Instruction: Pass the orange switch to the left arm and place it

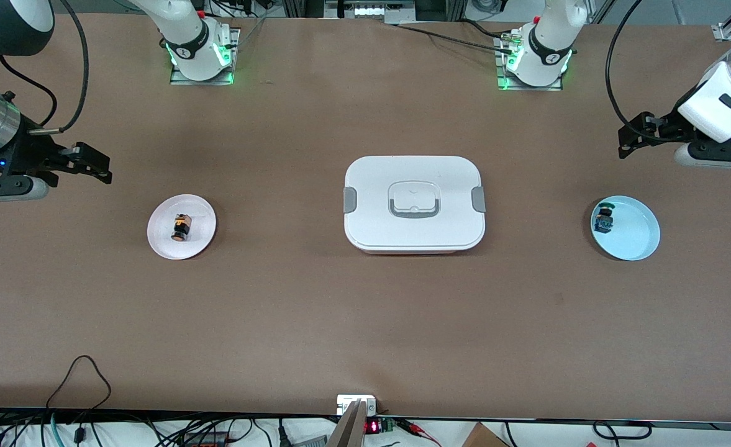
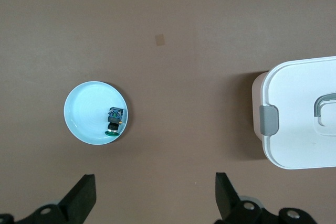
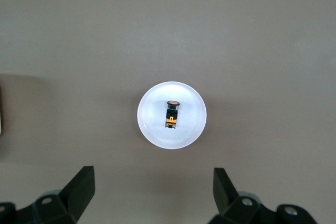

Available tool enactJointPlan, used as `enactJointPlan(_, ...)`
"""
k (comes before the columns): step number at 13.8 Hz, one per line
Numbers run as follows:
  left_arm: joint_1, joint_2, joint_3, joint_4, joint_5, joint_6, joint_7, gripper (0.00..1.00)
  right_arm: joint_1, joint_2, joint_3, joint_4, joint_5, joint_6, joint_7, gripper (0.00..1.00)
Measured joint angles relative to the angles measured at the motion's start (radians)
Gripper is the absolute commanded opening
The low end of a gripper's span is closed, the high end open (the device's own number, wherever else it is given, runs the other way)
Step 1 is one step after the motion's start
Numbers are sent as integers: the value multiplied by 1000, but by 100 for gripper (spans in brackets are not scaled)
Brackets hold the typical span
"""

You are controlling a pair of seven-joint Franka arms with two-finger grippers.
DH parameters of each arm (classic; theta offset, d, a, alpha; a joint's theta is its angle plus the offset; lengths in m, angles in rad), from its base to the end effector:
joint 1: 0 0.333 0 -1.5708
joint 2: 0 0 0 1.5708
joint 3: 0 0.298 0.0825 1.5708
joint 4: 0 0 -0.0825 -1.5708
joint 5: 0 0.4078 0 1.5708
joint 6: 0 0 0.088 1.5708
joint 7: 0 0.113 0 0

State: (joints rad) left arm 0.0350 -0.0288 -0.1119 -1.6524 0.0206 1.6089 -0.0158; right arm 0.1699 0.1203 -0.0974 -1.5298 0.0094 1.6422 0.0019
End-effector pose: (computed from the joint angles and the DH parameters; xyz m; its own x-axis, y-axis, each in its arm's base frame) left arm 0.5703 -0.0424 0.5798 0.9980 -0.0617 -0.0145 -0.0621 -0.9978 -0.0240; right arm 0.6158 0.0488 0.5555 0.9975 0.0705 -0.0073 0.0705 -0.9975 0.0023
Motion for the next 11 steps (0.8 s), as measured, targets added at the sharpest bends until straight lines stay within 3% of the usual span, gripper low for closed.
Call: enactJointPlan(11, 0, 0, 0, 0, 0, 0, 0, 100, 0, 0, 0, 0, 6, 30, 0, 100)
